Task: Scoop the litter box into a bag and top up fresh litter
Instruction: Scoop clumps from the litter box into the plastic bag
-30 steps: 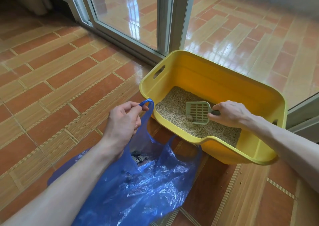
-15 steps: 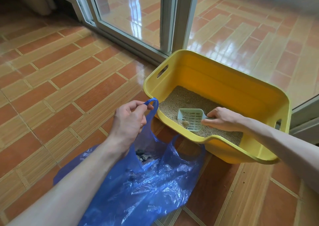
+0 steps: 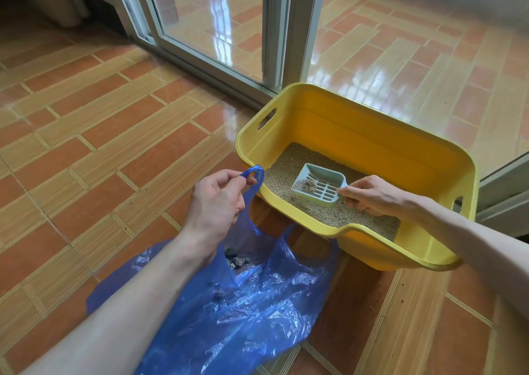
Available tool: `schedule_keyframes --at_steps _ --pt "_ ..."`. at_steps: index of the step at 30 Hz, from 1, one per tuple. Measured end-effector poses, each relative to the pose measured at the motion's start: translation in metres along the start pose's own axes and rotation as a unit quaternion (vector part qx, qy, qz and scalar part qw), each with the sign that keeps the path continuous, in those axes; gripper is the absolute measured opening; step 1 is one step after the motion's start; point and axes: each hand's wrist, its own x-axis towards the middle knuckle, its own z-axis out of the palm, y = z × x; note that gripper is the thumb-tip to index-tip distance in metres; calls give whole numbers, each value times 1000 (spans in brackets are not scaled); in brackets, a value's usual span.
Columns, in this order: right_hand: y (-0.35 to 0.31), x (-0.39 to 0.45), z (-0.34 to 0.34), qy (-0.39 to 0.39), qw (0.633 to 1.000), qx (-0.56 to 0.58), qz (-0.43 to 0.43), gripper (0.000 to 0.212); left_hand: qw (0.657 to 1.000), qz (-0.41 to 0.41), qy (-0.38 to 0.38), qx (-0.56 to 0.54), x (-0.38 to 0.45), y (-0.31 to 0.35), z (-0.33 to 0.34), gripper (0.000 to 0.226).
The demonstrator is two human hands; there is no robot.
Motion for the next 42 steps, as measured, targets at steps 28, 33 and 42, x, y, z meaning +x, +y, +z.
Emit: schedule_keyframes --at_steps 28,33,42 --pt "4 -9 10 86 996 -21 -26 45 1000 8 -1 -1 -1 1 -3 24" --pt "4 -11 7 93 995 -10 -15 45 1000 12 -4 4 -2 1 -4 24" --pt "-30 -43 2 91 988 -65 -105 52 1000 8 0 -1 -2 2 -4 24"
